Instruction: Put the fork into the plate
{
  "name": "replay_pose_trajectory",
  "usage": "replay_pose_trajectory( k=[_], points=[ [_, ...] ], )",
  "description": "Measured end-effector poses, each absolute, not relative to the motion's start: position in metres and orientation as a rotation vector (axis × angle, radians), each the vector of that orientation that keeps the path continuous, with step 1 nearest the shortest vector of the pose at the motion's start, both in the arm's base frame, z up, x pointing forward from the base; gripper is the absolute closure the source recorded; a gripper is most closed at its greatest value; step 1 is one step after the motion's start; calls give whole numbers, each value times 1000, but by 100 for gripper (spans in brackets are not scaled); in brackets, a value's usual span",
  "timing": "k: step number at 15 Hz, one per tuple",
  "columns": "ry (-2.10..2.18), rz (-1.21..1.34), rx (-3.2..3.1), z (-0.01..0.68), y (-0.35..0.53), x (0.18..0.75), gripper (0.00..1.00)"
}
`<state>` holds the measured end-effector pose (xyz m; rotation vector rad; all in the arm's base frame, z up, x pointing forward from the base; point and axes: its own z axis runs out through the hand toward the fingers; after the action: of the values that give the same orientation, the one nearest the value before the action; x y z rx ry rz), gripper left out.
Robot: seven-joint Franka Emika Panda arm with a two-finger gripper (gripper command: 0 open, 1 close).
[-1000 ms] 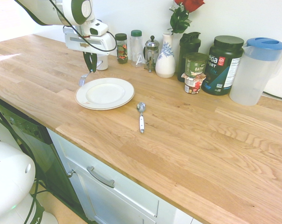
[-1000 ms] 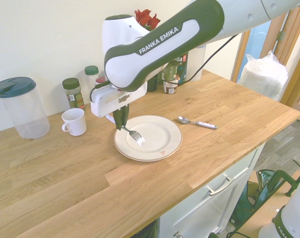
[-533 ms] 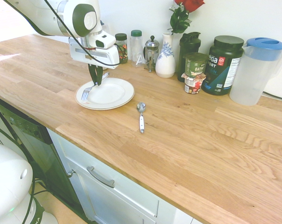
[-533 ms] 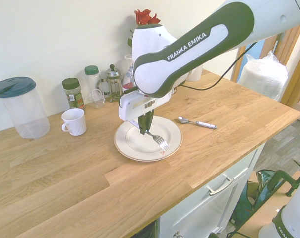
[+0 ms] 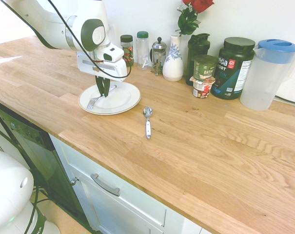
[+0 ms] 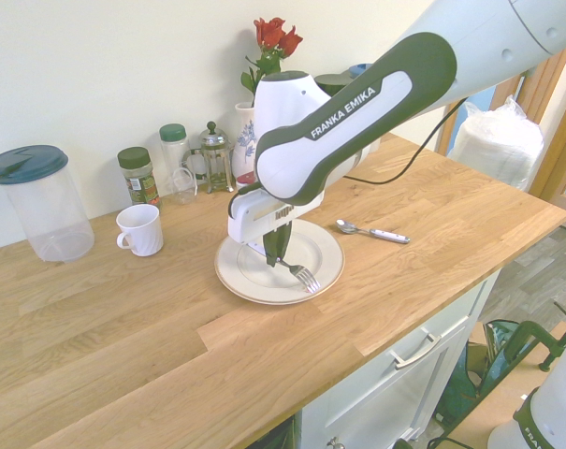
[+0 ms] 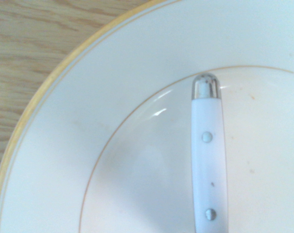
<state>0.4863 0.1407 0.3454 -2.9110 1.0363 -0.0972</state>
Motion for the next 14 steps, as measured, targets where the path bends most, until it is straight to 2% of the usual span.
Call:
replay_pose_trajectory(
  k=[1, 2, 14],
  points=[
    [1043, -99, -2907, 346, 139, 489, 100],
    [1044, -100, -2906, 346, 138, 490, 0],
    [1042, -141, -2878, 361, 142, 502, 0]
  ],
)
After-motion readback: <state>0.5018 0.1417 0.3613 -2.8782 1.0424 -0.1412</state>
